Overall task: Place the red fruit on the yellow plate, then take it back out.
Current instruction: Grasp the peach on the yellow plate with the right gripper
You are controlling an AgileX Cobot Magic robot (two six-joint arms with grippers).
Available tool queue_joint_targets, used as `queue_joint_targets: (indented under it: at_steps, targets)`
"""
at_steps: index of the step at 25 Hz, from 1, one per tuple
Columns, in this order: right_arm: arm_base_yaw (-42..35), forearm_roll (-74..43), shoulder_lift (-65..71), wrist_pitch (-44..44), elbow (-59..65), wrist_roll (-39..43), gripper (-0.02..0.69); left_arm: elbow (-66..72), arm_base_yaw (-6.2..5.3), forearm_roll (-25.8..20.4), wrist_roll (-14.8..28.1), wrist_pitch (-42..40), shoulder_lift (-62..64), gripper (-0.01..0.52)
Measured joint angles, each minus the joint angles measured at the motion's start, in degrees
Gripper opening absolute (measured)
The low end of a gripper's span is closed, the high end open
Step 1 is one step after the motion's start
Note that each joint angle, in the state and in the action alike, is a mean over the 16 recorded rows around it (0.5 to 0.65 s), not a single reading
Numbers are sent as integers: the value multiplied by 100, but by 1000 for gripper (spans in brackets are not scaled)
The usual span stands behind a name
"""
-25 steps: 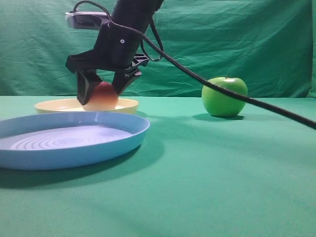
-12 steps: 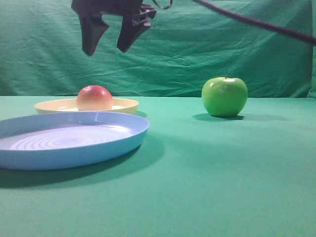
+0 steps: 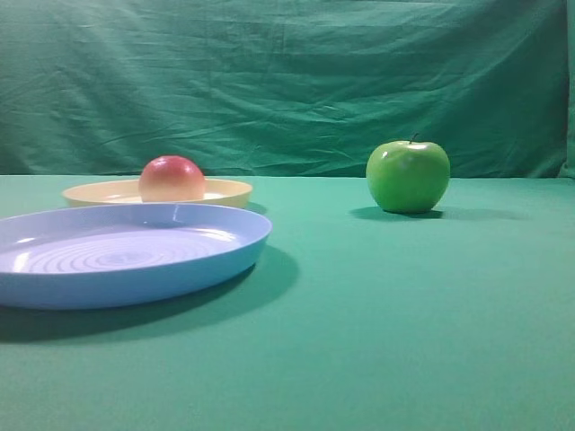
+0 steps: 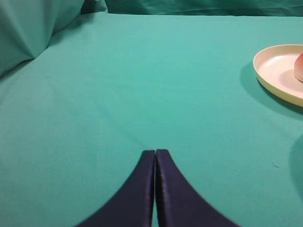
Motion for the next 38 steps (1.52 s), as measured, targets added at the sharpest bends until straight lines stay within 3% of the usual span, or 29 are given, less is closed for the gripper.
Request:
queue_joint_targets:
  at_steps: [13,23,29,38]
  targets:
    - [0,-90,-2964,-711,2951,541,0,0,0,0,0,0,0,0]
    - [-161,-703,-5184,-1131,4964,1525,0,0,0,0,0,0,0,0]
    - [-845,-1105,-6449,-1695,6118,2026,0,0,0,0,1,0,0,0]
    - [-2487,-1274,-7877,-3162,7920,2227,0,0,0,0,6,0,0,0]
